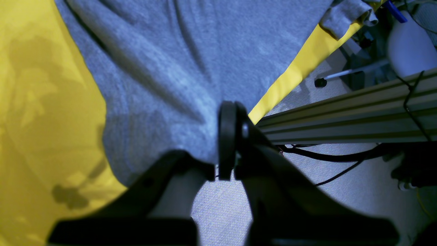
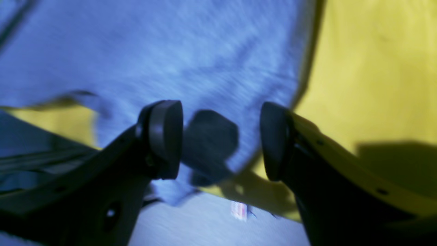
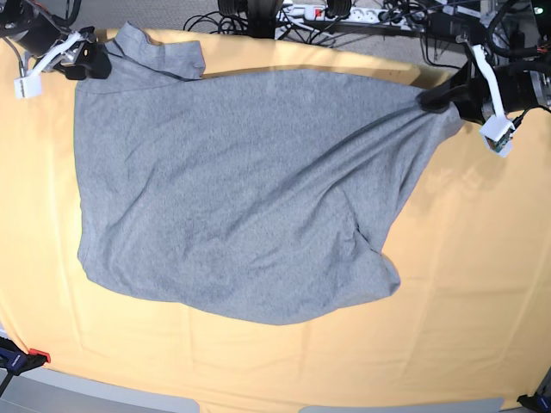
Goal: Layout the t-shirt on the table in an organized manner, then fold the t-shirt properly
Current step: 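Pull the shoulder corners apart with both grippers to stretch the shirt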
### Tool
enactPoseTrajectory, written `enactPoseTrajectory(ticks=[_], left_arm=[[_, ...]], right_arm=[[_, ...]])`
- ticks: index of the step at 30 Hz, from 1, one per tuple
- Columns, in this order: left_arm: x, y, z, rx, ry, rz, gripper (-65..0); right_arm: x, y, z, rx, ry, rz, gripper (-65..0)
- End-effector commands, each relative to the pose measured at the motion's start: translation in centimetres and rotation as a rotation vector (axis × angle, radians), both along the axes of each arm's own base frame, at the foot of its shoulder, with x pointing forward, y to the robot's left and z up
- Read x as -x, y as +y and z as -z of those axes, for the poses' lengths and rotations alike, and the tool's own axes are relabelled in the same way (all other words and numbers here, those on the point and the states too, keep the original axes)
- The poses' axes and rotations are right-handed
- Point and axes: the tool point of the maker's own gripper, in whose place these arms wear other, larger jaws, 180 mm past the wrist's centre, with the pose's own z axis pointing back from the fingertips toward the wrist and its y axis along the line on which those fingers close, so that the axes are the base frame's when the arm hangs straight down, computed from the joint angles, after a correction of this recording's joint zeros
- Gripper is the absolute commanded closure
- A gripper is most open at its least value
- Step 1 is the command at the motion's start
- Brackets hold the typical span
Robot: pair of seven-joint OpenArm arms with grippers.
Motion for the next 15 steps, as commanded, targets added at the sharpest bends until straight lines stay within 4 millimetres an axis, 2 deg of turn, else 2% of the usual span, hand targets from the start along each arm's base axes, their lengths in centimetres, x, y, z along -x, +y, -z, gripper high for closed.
enactPoseTrajectory(ticks=[1, 7, 8, 9, 12, 13, 15], left_arm=[[-0.3, -0.2, -0.9, 0.014, -0.028, 0.016, 0.0], [-0.3, -0.2, -0.9, 0.014, -0.028, 0.015, 0.0], [-0.3, -0.2, -0.9, 0.014, -0.028, 0.015, 0.0], [-0.3, -0.2, -0.9, 0.014, -0.028, 0.015, 0.0], [-0.3, -0.2, -0.9, 0.014, -0.029, 0.016, 0.0], [-0.3, -0.2, -0.9, 0.014, -0.028, 0.016, 0.0], [-0.3, -0.2, -0.9, 0.014, -0.029, 0.016, 0.0]], right_arm=[[-1.0, -0.4, -0.9, 0.016, -0.047, -0.005, -37.7], [-2.2, -0.6, -1.7, 0.011, -0.110, 0.014, -37.0], [-2.3, -0.6, -1.7, 0.012, -0.111, 0.015, -34.0], [-2.3, -0.6, -1.7, 0.014, -0.110, 0.015, -28.1], [-2.1, -0.8, -1.4, 0.030, -0.096, 0.014, -2.8], [-2.0, -0.9, -1.4, 0.035, -0.091, 0.013, 0.0], [-2.0, -0.9, -1.4, 0.035, -0.093, 0.012, 0.0]])
